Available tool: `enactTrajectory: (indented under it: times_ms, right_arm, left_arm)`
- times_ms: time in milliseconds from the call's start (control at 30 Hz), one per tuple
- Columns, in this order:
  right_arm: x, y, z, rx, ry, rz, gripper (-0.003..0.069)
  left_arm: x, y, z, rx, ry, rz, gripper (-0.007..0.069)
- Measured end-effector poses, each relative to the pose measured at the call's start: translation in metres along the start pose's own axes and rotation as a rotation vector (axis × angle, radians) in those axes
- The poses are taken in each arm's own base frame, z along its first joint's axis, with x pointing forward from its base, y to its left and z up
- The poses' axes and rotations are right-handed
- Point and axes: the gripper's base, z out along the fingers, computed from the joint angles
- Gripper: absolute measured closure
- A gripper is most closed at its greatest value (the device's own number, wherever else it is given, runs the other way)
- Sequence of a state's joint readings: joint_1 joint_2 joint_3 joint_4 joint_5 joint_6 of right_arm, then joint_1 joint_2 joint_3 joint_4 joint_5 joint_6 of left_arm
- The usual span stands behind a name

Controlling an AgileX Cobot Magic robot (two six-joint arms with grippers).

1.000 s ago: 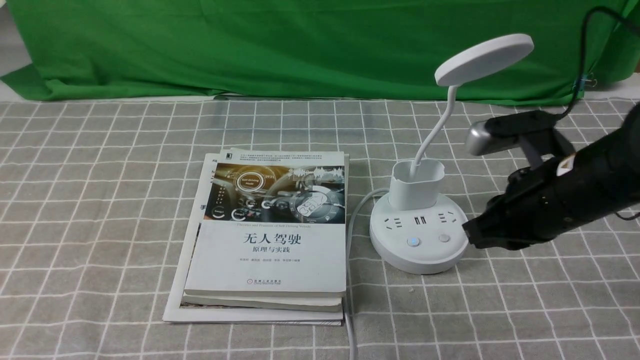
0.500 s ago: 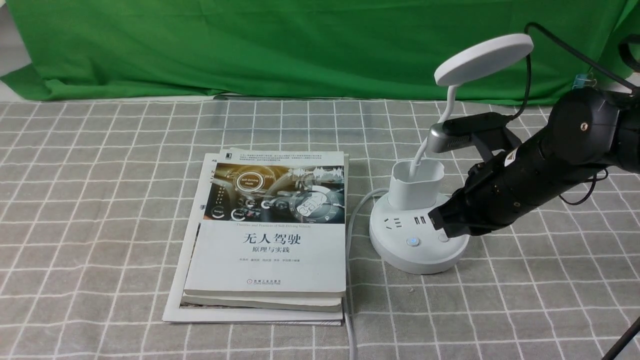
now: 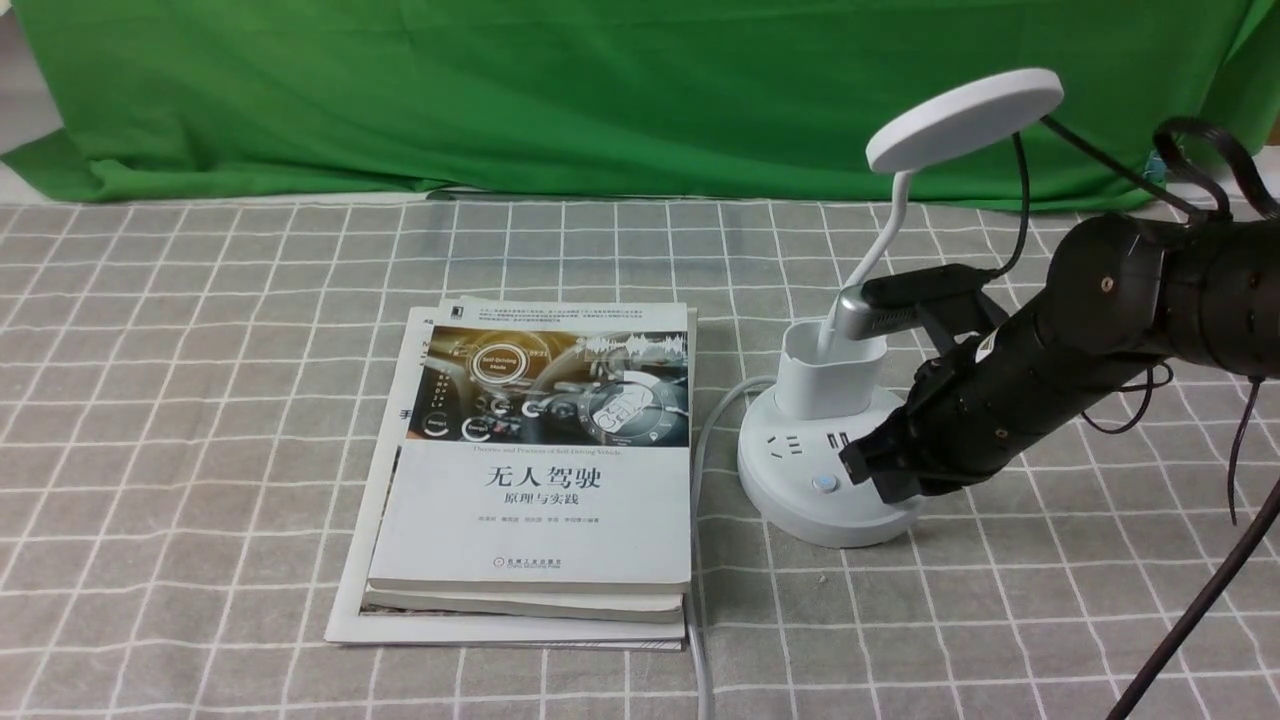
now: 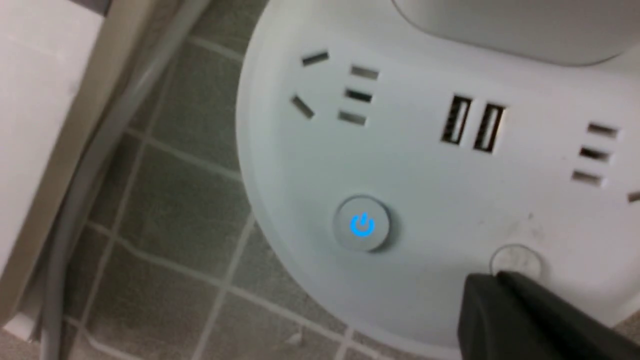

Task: Turn on the desk lamp on the grey coffee tablecloth with your hand.
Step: 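Press the button on the base of the white desk lamp with the right gripper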

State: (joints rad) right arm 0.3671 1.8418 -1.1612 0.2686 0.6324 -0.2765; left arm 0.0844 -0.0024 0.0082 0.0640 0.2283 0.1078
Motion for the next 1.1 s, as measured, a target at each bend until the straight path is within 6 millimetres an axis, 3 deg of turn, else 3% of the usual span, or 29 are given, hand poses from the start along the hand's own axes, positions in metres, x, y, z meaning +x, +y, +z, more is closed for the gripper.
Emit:
enactTrajectory:
  times_ms: [300, 533, 733, 867, 1100]
  right_arm:
    - [-0.01, 0.003, -0.018, 0.024, -0.121, -0.016, 0.0627]
    - [-0.005, 0.0, 0.004, 0.018, -0.052, -0.008, 0.0627]
    - [-0.007, 0.0, 0.008, 0.011, -0.056, 0.007, 0.0627]
    - [-0.009, 0.001, -0.004, 0.016, -0.092, -0.001, 0.0627]
    - [-0.011, 0.01, -0.059, 0.02, -0.216, -0.025, 0.0627]
  left_arm:
    - [0.0, 0.0, 0.0, 0.0, 0.0, -0.001, 0.0606]
    - [0.0, 0.0, 0.0, 0.0, 0.0, -0.001, 0.0606]
    - [0.0, 0.0, 0.0, 0.0, 0.0, -0.001, 0.0606]
    - [0.0, 0.0, 0.0, 0.0, 0.0, 0.001, 0.0606]
    - [0.0, 0.0, 0.0, 0.0, 0.0, 0.0, 0.0606]
